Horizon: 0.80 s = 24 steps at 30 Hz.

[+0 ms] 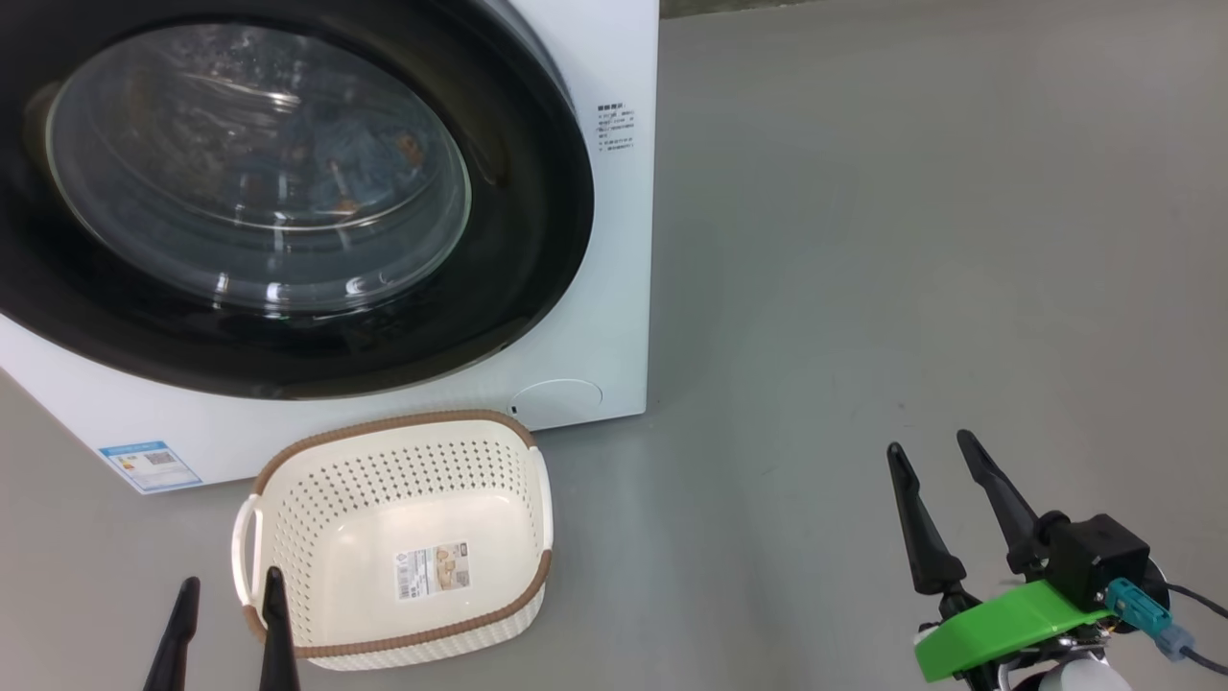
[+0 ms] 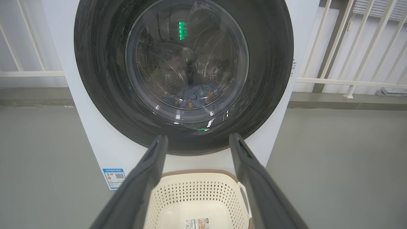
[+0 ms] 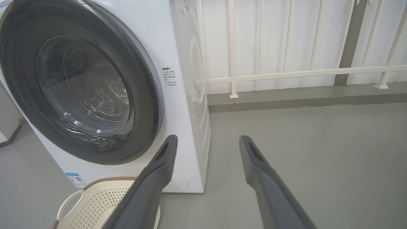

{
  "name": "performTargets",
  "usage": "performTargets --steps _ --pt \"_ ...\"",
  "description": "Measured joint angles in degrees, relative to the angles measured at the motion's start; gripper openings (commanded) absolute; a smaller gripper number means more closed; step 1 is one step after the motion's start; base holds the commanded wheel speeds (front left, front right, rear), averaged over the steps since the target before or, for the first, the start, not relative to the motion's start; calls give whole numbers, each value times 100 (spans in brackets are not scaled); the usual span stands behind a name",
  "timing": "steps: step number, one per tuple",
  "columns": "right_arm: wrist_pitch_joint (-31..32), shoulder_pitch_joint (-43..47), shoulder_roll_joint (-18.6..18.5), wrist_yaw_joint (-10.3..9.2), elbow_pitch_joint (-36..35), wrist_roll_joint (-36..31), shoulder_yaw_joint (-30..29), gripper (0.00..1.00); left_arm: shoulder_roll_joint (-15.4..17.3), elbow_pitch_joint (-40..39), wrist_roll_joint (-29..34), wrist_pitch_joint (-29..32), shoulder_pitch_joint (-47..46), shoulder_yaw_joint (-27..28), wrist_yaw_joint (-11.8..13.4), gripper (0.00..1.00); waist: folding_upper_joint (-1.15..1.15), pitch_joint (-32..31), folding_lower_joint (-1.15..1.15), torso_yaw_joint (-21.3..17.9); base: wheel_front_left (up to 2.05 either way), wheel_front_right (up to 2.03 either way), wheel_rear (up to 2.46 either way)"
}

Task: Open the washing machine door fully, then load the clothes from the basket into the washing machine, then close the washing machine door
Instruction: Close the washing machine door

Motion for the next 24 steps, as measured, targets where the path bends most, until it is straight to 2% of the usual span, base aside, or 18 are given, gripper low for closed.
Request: performTargets --steps 9,24 --pt "0 74 37 0 0 -364 -124 100 3 -97 -1 0 57 -15 152 100 0 26 0 34 0 0 0" --pt "0 74 57 0 -1 -388 -235 100 7 -146 -1 0 63 -63 243 100 0 19 0 74 0 0 0"
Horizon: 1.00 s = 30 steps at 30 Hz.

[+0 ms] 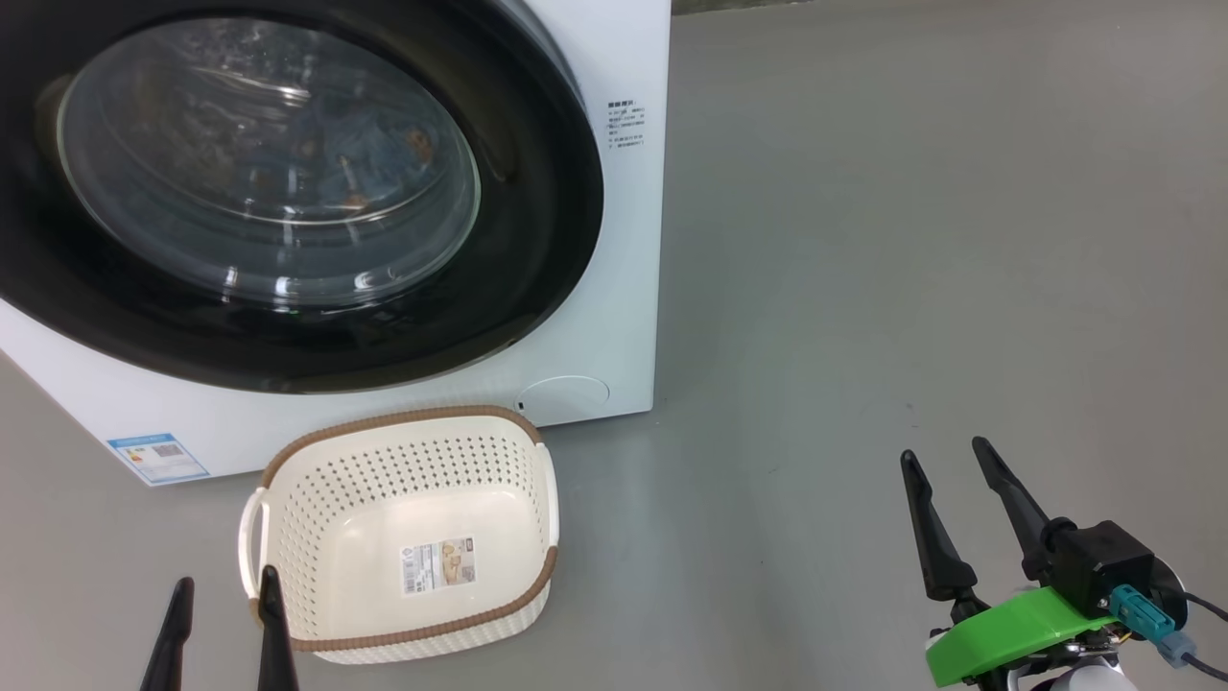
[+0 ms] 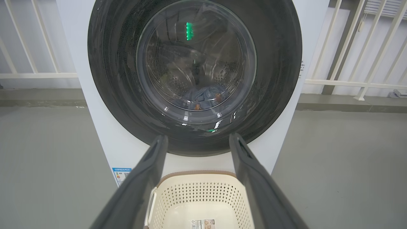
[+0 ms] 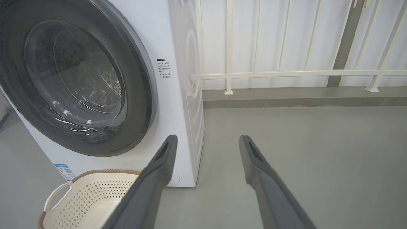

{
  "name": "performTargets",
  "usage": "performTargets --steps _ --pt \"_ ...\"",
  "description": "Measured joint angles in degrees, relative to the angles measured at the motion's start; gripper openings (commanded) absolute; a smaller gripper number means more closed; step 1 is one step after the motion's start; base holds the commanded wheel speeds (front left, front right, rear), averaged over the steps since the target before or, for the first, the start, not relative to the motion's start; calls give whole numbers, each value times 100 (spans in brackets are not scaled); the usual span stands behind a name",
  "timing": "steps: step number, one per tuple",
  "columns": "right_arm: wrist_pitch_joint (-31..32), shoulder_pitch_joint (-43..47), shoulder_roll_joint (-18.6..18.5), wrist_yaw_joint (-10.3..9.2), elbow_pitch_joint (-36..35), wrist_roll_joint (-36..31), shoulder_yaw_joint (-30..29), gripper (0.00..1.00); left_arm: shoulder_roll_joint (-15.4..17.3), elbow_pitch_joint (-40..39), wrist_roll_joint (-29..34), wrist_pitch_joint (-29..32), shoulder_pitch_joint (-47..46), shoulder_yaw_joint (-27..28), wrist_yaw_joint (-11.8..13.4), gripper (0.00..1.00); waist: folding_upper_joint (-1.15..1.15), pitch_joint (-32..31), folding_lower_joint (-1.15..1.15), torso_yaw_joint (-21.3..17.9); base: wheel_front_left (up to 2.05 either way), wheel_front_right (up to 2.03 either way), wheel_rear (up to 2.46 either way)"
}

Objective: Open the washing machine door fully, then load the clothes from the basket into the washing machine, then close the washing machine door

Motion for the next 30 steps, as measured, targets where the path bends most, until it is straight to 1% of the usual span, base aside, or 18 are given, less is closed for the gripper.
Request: performTargets --steps 17,18,24,30 --pt "0 0 2 0 -47 5 -42 100 5 -90 -2 0 -1 -37 -3 100 0 107 0 59 0 0 0" --pt "0 1 3 0 -40 5 -42 0 0 -78 -2 2 1 -42 -8 0 0 116 0 64 0 0 0" --pt "29 126 35 0 345 58 -40 0 -118 285 -36 43 27 -107 -8 0 0 117 0 69 0 0 0" --pt "108 132 34 0 358 470 -41 0 -114 321 -443 125 25 -112 -9 0 0 79 3 80 0 0 0"
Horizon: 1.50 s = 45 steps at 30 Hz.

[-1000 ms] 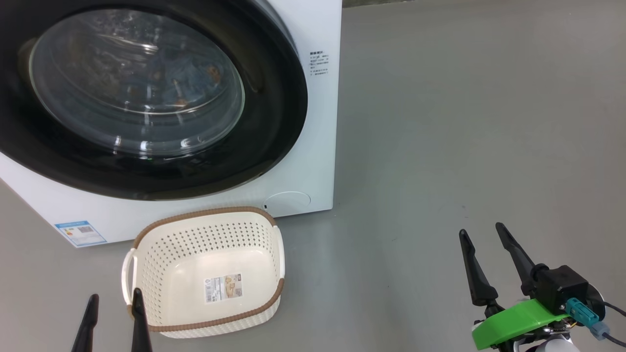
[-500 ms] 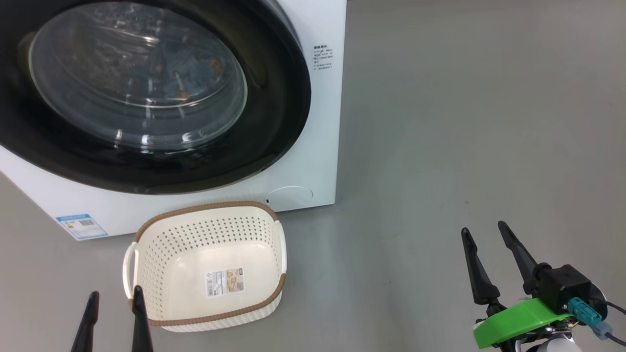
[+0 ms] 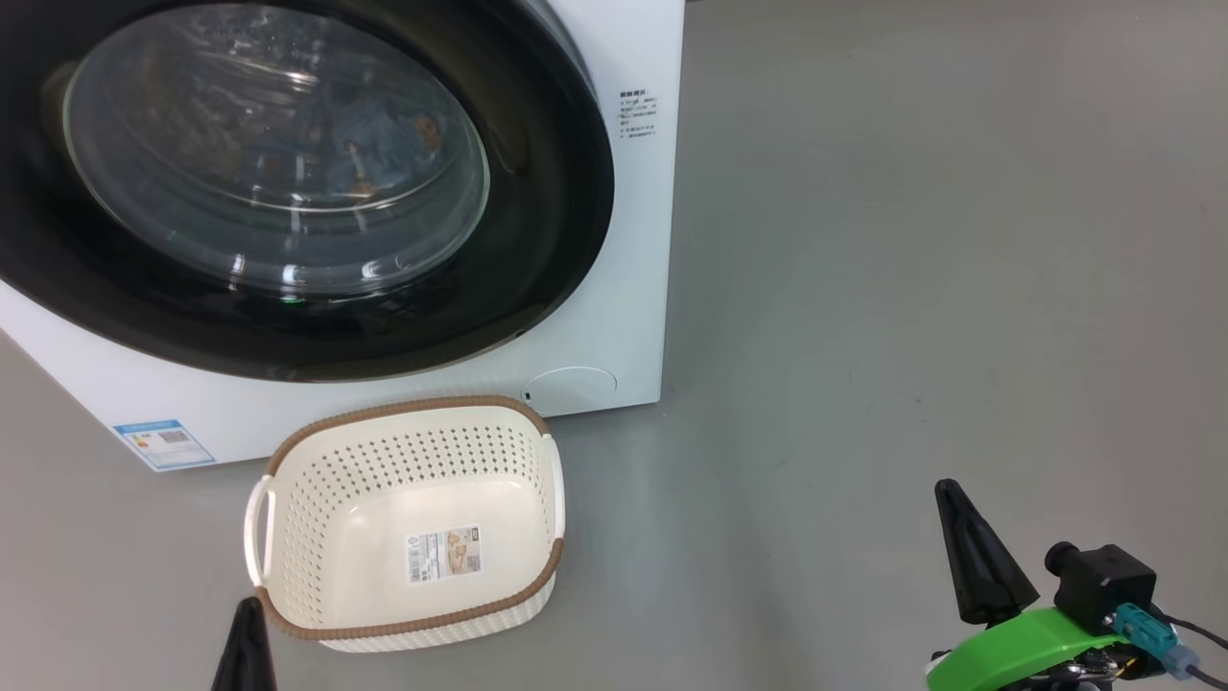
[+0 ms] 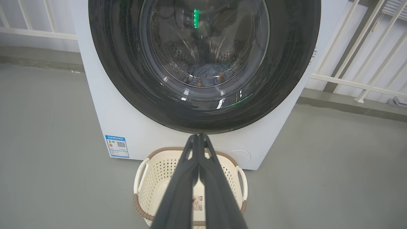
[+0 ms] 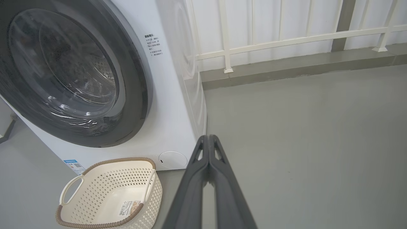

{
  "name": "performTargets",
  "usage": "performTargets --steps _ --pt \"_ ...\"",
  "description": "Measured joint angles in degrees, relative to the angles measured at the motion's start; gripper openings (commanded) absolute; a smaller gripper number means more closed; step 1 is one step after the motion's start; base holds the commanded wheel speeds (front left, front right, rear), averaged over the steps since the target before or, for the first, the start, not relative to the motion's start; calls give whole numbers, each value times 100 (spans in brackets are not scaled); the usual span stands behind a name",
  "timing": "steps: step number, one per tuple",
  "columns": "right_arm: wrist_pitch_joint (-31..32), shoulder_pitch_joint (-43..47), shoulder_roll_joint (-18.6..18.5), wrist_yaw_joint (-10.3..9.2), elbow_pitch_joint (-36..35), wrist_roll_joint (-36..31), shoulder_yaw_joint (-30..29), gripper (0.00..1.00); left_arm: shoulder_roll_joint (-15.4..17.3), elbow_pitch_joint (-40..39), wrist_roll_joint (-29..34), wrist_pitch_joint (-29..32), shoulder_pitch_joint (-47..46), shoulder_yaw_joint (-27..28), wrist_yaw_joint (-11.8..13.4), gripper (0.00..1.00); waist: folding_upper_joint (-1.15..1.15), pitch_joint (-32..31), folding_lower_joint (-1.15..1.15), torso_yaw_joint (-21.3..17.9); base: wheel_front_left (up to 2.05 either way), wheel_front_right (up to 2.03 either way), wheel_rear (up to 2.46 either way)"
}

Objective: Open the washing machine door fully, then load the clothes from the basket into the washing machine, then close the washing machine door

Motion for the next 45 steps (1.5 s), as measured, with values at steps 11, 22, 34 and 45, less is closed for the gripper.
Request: performTargets --steps 11,22,34,45 --pt "158 -1 -10 0 24 821 -2 0 33 156 -847 122 -43 -16 -51 0 0 -27 -2 25 0 0 0" --pt "326 -3 -19 0 51 1593 -15 0 82 283 -1591 313 -152 -21 -102 0 0 -63 -2 47 0 0 0" --pt "506 -6 -36 0 76 2446 -43 0 103 386 -2391 463 -284 -21 -153 0 0 -102 -2 72 0 0 0" --pt "686 -8 -41 0 89 3199 -71 0 125 504 -3117 624 -407 -15 -245 0 0 -138 -2 94 0 0 0"
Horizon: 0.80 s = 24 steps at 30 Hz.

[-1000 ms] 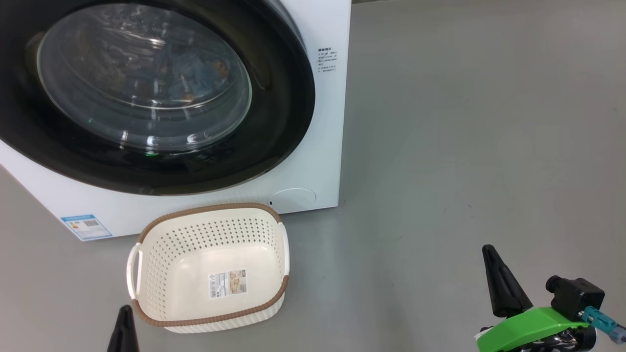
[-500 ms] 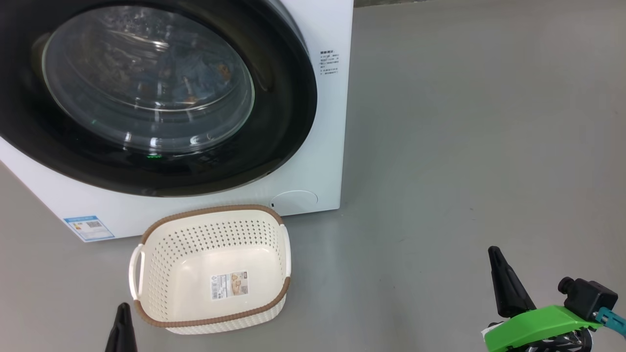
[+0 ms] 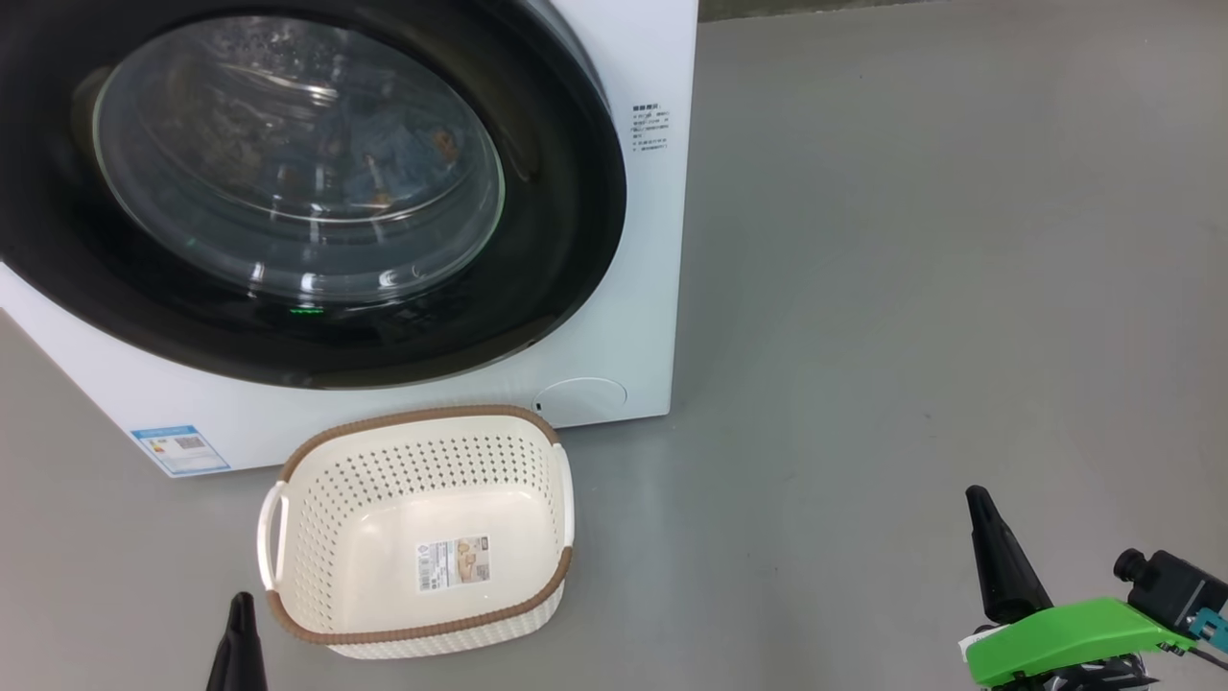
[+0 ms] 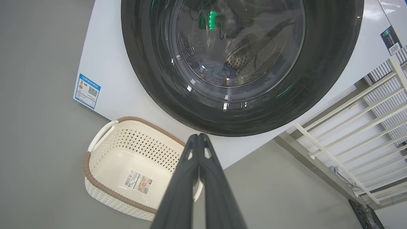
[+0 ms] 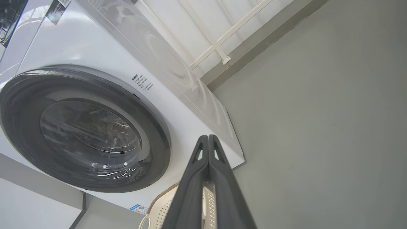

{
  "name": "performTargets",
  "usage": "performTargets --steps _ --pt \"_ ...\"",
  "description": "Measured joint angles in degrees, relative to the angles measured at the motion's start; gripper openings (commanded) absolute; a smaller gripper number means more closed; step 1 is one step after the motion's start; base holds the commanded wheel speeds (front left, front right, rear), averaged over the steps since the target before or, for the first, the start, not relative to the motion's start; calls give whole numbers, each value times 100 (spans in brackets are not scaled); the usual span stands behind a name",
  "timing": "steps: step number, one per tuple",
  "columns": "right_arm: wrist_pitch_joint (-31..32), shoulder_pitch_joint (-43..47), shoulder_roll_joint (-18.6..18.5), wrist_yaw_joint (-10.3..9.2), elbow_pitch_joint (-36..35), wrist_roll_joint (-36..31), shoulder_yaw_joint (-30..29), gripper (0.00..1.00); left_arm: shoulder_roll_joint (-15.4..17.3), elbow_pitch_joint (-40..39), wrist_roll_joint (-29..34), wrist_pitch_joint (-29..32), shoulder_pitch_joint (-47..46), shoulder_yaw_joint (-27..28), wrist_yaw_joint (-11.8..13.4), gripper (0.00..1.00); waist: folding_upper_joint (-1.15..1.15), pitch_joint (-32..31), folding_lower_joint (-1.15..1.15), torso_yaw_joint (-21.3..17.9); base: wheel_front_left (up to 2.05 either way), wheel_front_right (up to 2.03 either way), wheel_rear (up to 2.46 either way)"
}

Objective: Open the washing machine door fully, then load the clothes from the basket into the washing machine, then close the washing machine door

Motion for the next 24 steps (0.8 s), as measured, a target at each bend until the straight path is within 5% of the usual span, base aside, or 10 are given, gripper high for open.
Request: performTargets --steps 24 --pt "378 -3 -20 -3 52 1525 -113 0 51 226 -1484 353 -240 40 -96 0 0 -76 0 47 0 0 0"
